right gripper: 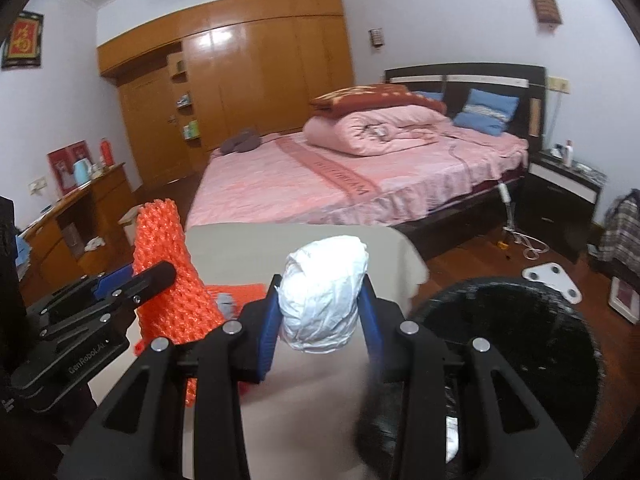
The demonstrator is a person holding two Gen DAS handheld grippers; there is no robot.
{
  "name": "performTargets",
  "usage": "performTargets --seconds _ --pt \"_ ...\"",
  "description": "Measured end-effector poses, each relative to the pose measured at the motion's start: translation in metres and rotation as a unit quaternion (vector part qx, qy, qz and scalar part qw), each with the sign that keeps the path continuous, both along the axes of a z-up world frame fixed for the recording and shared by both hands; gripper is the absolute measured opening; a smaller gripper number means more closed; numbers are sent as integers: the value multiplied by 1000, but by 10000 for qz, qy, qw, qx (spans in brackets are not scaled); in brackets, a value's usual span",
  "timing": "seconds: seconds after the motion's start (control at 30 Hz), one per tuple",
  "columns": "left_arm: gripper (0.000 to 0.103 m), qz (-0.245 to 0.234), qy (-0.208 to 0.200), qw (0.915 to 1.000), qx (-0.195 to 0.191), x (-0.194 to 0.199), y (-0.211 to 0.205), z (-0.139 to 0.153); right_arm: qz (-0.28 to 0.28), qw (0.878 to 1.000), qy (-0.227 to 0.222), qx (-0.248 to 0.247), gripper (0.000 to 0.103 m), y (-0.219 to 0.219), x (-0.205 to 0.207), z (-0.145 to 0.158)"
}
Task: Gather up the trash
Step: 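Drop the mesh net into the bin with the left gripper while the right drops a tissue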
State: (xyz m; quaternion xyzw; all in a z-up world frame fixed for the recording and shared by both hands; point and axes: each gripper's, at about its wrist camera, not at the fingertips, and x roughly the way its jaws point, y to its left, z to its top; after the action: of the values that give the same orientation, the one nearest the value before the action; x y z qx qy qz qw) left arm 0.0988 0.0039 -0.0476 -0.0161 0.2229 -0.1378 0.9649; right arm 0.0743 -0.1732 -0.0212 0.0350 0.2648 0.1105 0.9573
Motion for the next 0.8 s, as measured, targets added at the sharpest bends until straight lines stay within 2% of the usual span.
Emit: performTargets --seconds 0.47,0.8 --pt "31 -951 15 9955 59 12 -90 -7 -1096 9938 32 -177 36 -100 -28 -16" --pt "31 -1493 113 9887 92 28 -153 -18 -1643 9859 156 -279 36 -149 -33 -34"
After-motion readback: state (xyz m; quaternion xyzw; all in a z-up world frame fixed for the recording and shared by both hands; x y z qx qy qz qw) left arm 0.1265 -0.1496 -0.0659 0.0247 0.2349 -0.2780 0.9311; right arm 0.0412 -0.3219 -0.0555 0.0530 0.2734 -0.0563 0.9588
